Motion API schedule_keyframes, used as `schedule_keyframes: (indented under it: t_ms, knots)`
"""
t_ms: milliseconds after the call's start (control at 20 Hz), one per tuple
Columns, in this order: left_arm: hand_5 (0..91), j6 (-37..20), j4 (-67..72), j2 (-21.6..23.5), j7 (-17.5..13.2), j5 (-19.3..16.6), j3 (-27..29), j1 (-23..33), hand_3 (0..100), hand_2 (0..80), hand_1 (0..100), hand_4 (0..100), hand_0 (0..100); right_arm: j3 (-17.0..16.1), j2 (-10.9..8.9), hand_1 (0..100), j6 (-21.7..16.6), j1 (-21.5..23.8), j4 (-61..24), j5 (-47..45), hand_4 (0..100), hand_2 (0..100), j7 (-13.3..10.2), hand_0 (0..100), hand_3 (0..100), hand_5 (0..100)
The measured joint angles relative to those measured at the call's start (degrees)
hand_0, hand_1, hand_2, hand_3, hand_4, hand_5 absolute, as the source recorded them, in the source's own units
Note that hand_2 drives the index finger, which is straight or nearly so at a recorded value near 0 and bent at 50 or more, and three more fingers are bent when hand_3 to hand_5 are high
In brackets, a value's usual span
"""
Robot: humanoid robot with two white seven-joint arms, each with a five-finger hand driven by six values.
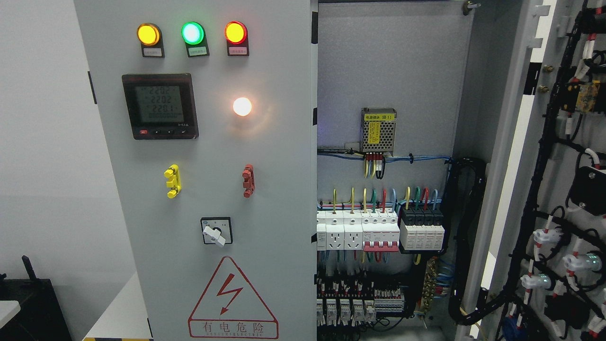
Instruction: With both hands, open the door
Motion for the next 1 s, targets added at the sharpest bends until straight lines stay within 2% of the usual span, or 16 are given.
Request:
schedule_keyframes:
  t_ms: [551, 1001]
  knots:
    - [0.0, 0.0, 0.0, 0.0, 0.0, 0.0, 0.0, 0.0, 0, 0.0, 0, 3, 0, -1.3, 0.93, 0, 8.1, -8.9, 2.3, -5.0, 0, 0, -0.2, 0, 0, 0]
    - [0.0, 0.0, 0.0, 0.0, 0.0, 0.0, 0.0, 0.0, 0, 0.0, 0, 3, 0, -1.7, 1.22, 0, 10.7, -15.0, 5.5, -8.3, 0, 0, -0.2, 0, 0, 0]
